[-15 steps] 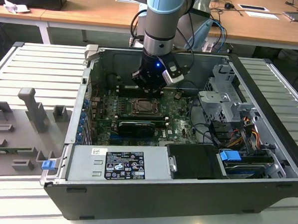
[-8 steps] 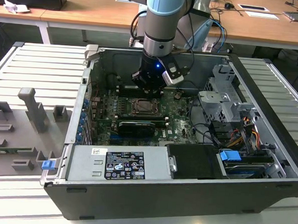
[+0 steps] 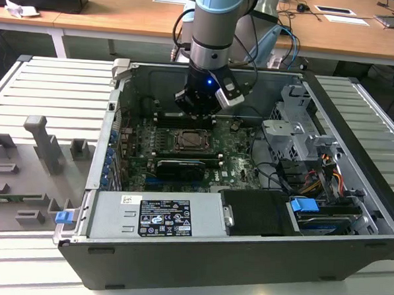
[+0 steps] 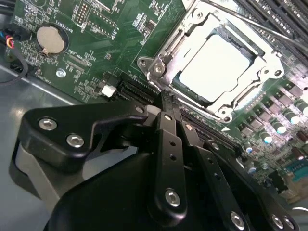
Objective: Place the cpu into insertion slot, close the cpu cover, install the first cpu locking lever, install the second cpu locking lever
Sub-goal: 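Install the first cpu locking lever, then install the second cpu locking lever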
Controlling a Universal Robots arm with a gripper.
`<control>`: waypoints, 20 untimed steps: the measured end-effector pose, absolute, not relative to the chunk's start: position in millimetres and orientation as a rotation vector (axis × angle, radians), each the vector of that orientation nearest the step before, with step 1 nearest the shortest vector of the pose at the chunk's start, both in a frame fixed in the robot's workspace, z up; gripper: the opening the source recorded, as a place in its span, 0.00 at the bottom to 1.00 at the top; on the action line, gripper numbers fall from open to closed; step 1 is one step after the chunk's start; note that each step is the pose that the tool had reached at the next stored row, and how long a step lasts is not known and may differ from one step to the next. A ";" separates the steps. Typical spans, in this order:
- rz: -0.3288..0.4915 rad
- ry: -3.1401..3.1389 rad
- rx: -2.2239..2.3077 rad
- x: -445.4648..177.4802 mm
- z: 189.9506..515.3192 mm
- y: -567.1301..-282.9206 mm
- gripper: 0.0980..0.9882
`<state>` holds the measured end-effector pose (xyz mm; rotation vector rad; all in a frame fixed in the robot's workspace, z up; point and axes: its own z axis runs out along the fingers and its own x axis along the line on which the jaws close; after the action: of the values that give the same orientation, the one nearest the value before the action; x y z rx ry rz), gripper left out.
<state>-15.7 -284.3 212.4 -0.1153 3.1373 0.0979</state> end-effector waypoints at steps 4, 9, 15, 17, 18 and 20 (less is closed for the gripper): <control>0.098 3.137 -0.115 -15.8 212.4 -286.6 0.01; 0.098 3.137 -0.115 -15.7 212.4 -287.6 0.01; 0.098 3.137 -0.115 -15.7 212.4 -288.3 0.01; 0.098 3.137 -0.115 -15.7 212.4 -288.9 0.01; 0.098 3.137 -0.115 -15.7 212.4 -289.2 0.01; 0.098 3.137 -0.115 -15.8 212.4 -290.0 0.01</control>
<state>-15.8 -290.0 212.4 -0.1148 3.1374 0.0977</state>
